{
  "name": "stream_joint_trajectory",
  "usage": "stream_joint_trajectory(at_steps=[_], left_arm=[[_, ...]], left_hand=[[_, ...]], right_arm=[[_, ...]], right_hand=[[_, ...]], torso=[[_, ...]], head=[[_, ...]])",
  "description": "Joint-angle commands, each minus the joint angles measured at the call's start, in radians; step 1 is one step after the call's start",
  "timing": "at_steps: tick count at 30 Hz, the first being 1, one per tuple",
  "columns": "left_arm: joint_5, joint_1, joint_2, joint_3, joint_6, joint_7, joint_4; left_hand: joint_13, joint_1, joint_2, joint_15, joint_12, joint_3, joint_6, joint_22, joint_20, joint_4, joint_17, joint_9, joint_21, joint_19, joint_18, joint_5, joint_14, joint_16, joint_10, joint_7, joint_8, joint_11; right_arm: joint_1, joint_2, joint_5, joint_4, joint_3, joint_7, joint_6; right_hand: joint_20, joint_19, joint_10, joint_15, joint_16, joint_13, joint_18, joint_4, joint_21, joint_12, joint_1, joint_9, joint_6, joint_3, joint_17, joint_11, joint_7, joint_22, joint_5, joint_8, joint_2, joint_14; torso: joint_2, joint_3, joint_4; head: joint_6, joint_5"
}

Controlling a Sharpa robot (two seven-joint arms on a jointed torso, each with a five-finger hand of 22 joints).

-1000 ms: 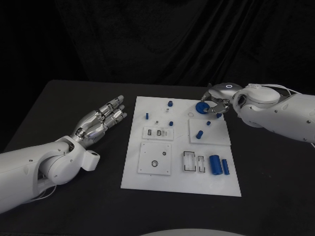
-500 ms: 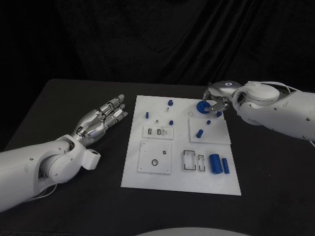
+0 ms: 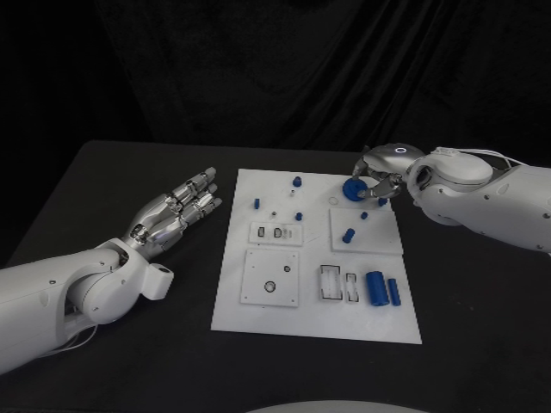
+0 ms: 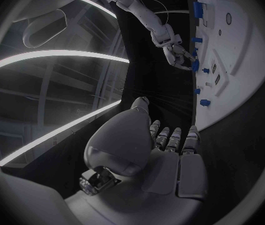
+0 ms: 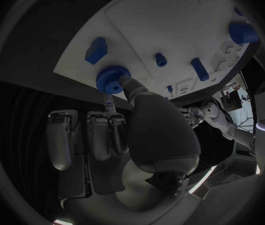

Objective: Assemble the parts on the task board

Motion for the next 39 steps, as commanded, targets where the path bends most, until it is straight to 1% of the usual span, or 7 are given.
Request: stream_joint_trajectory(at_steps=[1,6,12,17,28,34,39], left_arm=[[-0.004,-0.001,0.001,0.001,0.012,0.111,0.003],[-0.004,-0.001,0.003,0.001,0.012,0.111,0.001],[-0.004,-0.001,0.006,0.001,0.012,0.112,-0.002],[-0.004,-0.001,0.009,0.001,0.013,0.112,-0.003],[-0.004,-0.001,0.018,0.001,0.015,0.111,-0.007],[-0.004,-0.001,0.021,0.001,0.016,0.111,-0.008],[-0.004,-0.001,0.023,0.001,0.018,0.11,-0.009]], left_hand=[[-0.001,0.008,-0.001,0.009,-0.007,0.003,-0.001,0.001,0.007,-0.001,-0.001,0.001,0.004,-0.003,0.013,0.005,0.001,-0.004,0.0,0.006,0.005,0.008],[-0.001,0.008,-0.001,0.011,-0.007,0.003,-0.001,0.001,0.007,-0.002,-0.001,0.001,0.004,-0.002,0.013,0.005,0.001,-0.004,0.0,0.006,0.005,0.009],[-0.001,0.008,-0.001,0.011,-0.007,0.003,-0.001,0.001,0.007,-0.002,-0.001,0.001,0.004,-0.002,0.013,0.005,0.001,-0.004,0.0,0.006,0.005,0.009],[-0.001,0.008,-0.001,0.012,-0.007,0.004,-0.002,0.001,0.008,-0.003,-0.001,0.001,0.004,-0.002,0.013,0.005,0.001,-0.004,0.0,0.005,0.005,0.01],[-0.001,0.008,-0.001,0.013,-0.007,0.005,-0.002,0.001,0.009,-0.003,-0.001,0.001,0.004,-0.002,0.013,0.005,0.001,-0.004,0.0,0.004,0.005,0.011],[-0.001,0.008,-0.001,0.013,-0.007,0.005,-0.002,0.001,0.009,-0.003,-0.001,0.001,0.004,-0.002,0.013,0.005,0.001,-0.004,0.0,0.004,0.005,0.011],[-0.001,0.008,-0.001,0.013,-0.007,0.005,-0.002,0.001,0.009,-0.003,-0.001,0.001,0.004,-0.002,0.013,0.005,0.001,-0.004,0.0,0.004,0.005,0.011]], right_arm=[[0.015,-0.006,-0.008,0.026,0.002,0.006,-0.051],[0.04,-0.009,-0.008,0.073,0.002,0.012,-0.056],[0.049,0.007,-0.008,0.107,0.003,0.023,-0.046],[0.051,0.037,-0.008,0.111,0.003,0.03,-0.031],[0.047,0.134,-0.008,0.06,0.003,0.043,-0.004],[0.034,0.186,-0.008,0.012,0.003,0.043,0.03],[0.023,0.206,-0.008,-0.009,0.004,0.044,0.039]], right_hand=[[-0.005,0.094,0.104,-0.007,0.003,0.263,-0.003,-0.001,0.008,0.003,-0.005,0.211,0.067,0.003,0.263,-0.005,-0.061,0.257,0.003,0.157,0.007,0.102],[-0.006,0.101,0.104,-0.009,0.003,0.263,-0.006,0.004,0.017,0.003,-0.016,0.217,0.07,0.0,0.263,-0.005,-0.061,0.261,0.003,0.158,0.002,0.102],[-0.006,0.105,0.104,-0.009,0.003,0.263,-0.008,0.01,0.021,0.003,-0.025,0.218,0.072,0.0,0.263,-0.005,-0.061,0.263,0.004,0.156,0.004,0.102],[-0.006,0.105,0.104,-0.009,0.003,0.263,-0.008,0.013,0.022,0.003,-0.03,0.218,0.069,0.001,0.263,-0.005,-0.06,0.263,0.004,0.15,0.004,0.102],[-0.006,0.106,0.104,-0.007,0.003,0.263,-0.008,0.015,0.022,0.003,-0.033,0.215,0.064,0.003,0.263,-0.003,-0.058,0.263,0.005,0.14,0.005,0.102],[-0.005,0.104,0.104,-0.006,0.003,0.263,-0.007,0.014,0.02,0.003,-0.033,0.213,0.061,0.005,0.263,-0.002,-0.057,0.262,0.005,0.134,0.005,0.102],[-0.004,0.102,0.104,-0.004,0.003,0.263,-0.006,0.013,0.018,0.003,-0.033,0.211,0.058,0.007,0.263,-0.001,-0.054,0.261,0.005,0.126,0.005,0.102]], torso=[[0.0,-0.0005,-0.0004],[0.0,-0.0009,-0.0015],[-0.001,-0.0017,-0.0026],[-0.001,-0.0034,0.0001],[0.0,-0.002,0.0044],[0.001,-0.0001,-0.0001],[0.001,0.0002,0.0019]], head=[[0.001,-0.001],[0.005,-0.001],[0.006,0.003],[0.007,0.001],[0.005,-0.008],[0.003,-0.003],[-0.001,-0.004]])
